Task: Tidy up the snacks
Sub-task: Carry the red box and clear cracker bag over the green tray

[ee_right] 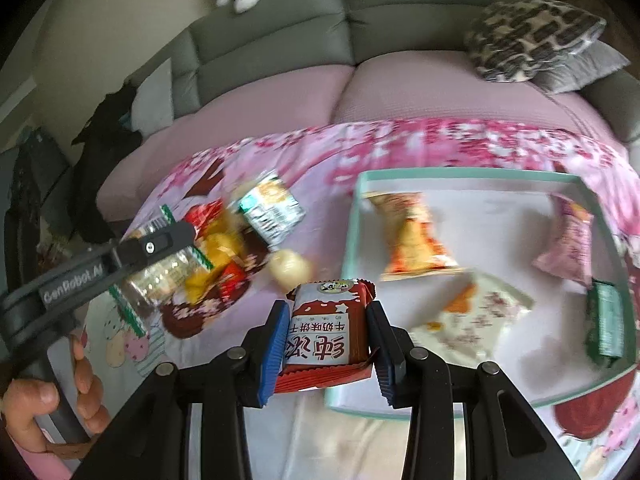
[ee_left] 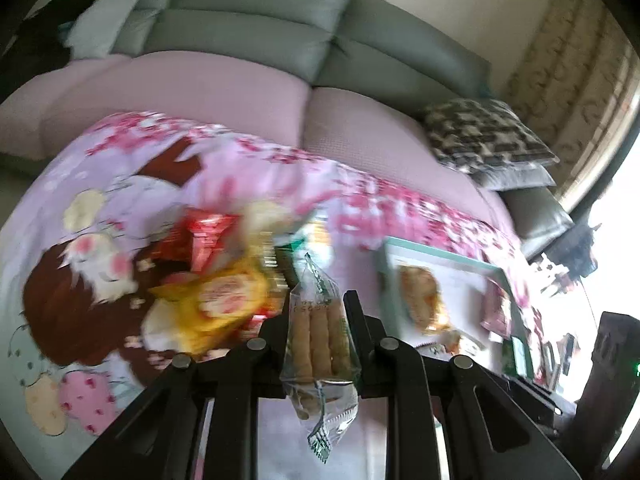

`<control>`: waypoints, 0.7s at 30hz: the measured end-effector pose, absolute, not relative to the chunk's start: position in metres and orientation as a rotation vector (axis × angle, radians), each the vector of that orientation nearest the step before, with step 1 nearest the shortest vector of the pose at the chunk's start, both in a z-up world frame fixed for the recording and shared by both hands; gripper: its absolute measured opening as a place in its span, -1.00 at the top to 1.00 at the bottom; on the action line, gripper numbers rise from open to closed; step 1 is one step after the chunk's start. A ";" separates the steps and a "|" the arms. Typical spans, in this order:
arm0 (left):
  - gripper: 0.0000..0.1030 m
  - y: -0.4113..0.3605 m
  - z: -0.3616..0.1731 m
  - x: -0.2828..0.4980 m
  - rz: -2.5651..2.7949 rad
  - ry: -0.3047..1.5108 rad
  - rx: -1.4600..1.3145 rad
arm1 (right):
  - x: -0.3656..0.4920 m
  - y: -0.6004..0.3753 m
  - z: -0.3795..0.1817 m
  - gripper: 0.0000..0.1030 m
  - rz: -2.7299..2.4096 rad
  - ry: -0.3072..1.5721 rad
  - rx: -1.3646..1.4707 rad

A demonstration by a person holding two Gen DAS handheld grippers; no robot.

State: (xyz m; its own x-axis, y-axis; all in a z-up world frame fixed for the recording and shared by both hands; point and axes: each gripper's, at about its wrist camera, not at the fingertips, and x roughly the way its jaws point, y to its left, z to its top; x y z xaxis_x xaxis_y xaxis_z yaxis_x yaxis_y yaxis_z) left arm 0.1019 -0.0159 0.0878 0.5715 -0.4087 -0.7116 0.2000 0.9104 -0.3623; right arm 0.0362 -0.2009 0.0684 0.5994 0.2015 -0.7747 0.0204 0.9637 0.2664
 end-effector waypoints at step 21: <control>0.57 -0.158 0.066 0.083 -0.625 0.980 -0.009 | 0.001 -0.351 0.059 0.19 -0.224 0.906 0.381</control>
